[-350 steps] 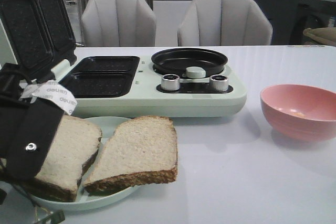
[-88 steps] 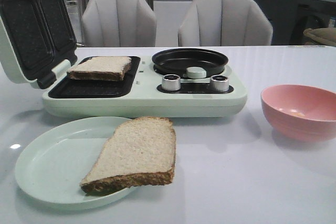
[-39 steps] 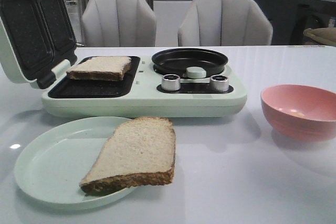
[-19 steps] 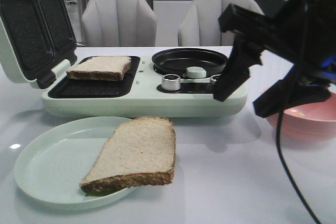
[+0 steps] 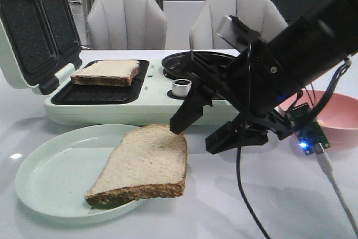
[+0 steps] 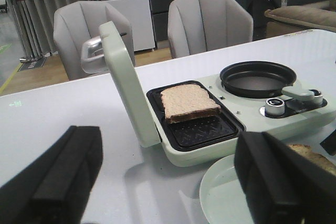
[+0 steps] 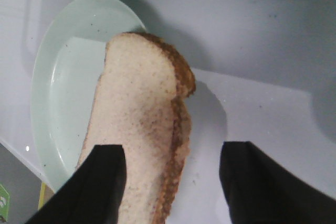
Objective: Make breakfast with bread and shrimp
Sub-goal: 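Reach the right gripper to the remaining bread slice and grasp it, then carry the bread slice and lay it on the first slice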
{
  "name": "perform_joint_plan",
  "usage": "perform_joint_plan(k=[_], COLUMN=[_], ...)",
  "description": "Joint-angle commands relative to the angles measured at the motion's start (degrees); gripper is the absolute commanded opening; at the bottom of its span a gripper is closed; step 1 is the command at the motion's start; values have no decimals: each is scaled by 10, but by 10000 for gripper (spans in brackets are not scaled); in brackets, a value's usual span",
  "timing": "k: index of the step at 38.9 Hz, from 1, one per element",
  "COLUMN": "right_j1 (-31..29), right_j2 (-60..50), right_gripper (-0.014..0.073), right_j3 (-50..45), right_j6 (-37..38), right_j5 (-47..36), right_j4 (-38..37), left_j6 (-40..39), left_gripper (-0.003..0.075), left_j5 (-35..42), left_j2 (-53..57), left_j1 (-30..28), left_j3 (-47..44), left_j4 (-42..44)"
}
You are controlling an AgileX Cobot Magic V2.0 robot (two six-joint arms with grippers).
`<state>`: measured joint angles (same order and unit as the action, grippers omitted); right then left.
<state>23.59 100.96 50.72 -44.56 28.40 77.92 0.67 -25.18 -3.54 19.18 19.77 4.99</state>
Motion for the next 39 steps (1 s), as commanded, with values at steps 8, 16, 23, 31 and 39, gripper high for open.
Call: perform_joint_plan(k=[8, 16, 23, 31, 39], right_j1=[3, 25, 26, 26, 27], right_j2=[25, 44, 33, -31, -42], right_gripper=[498, 392, 179, 175, 175], right_j3=[46, 69, 69, 71, 138], right_j6=[-27, -27, -29, -85, -103], right_j5=[31, 28, 18, -8, 13], right_j4=[44, 45, 42, 44, 56], left_j6=[-7, -7, -7, -7, -7], left_gripper=[563, 563, 563, 563, 563], left_j5=[49, 49, 49, 49, 49], left_j2=[-7, -7, -7, -7, -7], left_j1=[4, 4, 4, 4, 4], left_j3=[15, 15, 15, 15, 15], left_j4=[-5, -5, -5, -5, -5])
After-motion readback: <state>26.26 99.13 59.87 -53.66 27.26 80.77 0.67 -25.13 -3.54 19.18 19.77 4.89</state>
